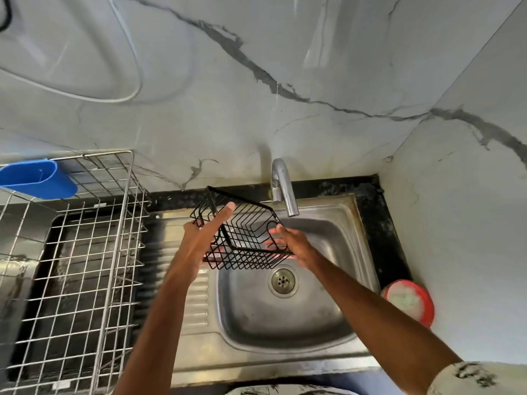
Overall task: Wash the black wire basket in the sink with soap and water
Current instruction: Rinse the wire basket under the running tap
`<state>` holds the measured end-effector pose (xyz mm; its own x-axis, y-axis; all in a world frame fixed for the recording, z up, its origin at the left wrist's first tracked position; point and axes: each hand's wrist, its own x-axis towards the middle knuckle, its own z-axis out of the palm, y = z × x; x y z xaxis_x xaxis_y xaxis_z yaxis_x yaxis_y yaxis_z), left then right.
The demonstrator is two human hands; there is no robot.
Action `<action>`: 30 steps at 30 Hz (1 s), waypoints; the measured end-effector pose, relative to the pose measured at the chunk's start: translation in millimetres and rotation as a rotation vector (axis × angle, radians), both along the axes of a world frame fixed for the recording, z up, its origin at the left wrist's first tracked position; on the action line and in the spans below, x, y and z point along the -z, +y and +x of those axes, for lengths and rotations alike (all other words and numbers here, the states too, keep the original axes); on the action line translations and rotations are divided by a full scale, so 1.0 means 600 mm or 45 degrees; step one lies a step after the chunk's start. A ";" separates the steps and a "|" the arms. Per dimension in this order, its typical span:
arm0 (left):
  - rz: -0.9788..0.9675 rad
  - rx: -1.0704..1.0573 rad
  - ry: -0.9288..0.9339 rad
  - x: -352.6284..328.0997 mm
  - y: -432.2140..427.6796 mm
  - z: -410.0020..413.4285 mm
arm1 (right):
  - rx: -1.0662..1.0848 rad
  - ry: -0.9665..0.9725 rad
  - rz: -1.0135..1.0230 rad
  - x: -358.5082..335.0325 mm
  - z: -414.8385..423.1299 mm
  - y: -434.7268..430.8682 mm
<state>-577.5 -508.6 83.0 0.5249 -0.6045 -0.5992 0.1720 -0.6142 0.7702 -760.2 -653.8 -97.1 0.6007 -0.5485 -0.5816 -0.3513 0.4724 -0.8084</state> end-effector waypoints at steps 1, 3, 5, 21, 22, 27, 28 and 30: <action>0.005 0.019 0.001 -0.005 -0.001 -0.003 | 0.017 -0.014 0.005 -0.002 -0.002 -0.003; 0.059 -0.004 0.021 -0.006 -0.003 -0.008 | 0.045 -0.026 0.016 -0.004 -0.009 -0.011; 0.070 -0.042 0.050 -0.003 -0.009 -0.019 | 0.042 -0.010 0.039 -0.007 -0.015 -0.024; 0.160 -0.056 -0.011 0.021 -0.015 -0.049 | 0.064 0.470 -0.287 -0.035 -0.007 -0.093; 0.167 -0.050 -0.007 0.022 -0.017 -0.046 | 0.103 0.436 -0.238 -0.035 -0.007 -0.096; 0.174 -0.043 -0.038 0.023 -0.022 -0.045 | 0.075 0.505 -0.374 -0.037 0.005 -0.087; 0.181 -0.043 -0.034 0.023 -0.024 -0.045 | 0.022 0.610 -0.622 -0.040 0.007 -0.076; 0.183 -0.045 -0.019 0.017 -0.025 -0.048 | 0.007 0.600 -1.083 -0.043 0.002 -0.047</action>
